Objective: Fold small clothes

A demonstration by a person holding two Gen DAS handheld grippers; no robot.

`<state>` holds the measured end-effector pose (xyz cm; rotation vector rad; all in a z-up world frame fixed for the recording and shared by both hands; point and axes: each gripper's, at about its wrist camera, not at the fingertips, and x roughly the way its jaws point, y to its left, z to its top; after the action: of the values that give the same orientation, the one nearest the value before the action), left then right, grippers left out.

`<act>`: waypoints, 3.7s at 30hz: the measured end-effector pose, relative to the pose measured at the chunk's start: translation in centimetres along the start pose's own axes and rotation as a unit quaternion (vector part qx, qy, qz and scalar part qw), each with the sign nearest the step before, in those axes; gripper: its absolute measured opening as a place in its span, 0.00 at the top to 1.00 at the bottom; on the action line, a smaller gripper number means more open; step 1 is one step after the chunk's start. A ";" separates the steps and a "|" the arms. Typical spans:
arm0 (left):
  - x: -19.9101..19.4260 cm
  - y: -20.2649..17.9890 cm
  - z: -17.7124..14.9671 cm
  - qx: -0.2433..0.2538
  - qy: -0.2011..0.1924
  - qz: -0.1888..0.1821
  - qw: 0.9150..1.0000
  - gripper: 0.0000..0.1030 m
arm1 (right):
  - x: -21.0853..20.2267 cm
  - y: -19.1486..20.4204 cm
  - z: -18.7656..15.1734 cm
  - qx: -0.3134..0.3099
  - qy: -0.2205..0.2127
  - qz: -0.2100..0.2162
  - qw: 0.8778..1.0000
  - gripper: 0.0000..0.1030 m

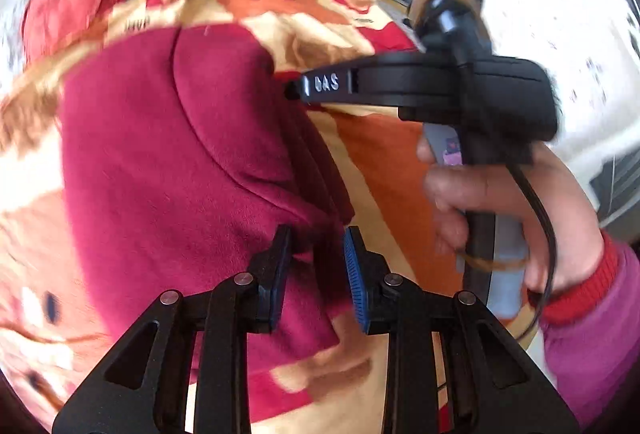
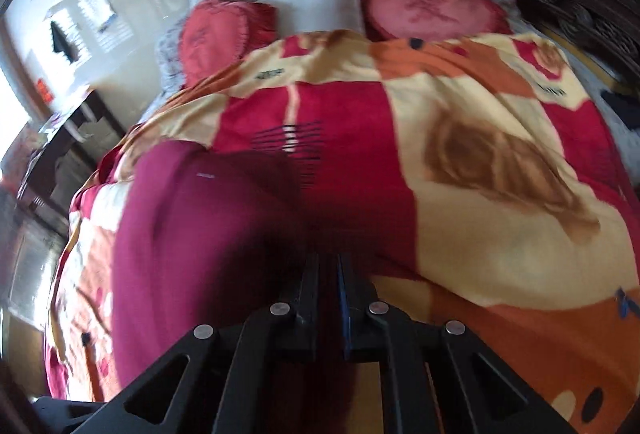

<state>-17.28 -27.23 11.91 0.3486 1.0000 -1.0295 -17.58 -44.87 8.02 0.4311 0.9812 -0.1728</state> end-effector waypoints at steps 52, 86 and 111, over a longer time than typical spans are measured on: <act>0.9 11.1 1.4 -0.102 -0.029 0.162 0.981 0.59 | 1.0 5.1 0.2 -0.056 -0.025 -0.009 0.998 0.55; 3.3 16.0 -2.4 -0.263 -0.023 -0.080 0.961 0.32 | 2.9 -0.5 -5.7 0.077 -0.002 0.191 0.979 0.23; -7.4 12.5 -12.8 -0.167 -0.027 0.140 0.976 0.49 | -8.3 12.5 -12.6 -0.091 0.009 0.126 0.988 0.50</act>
<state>-14.61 -8.33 8.73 0.1768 1.0207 -0.5999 -27.61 -28.61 12.35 0.3856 0.9421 0.1475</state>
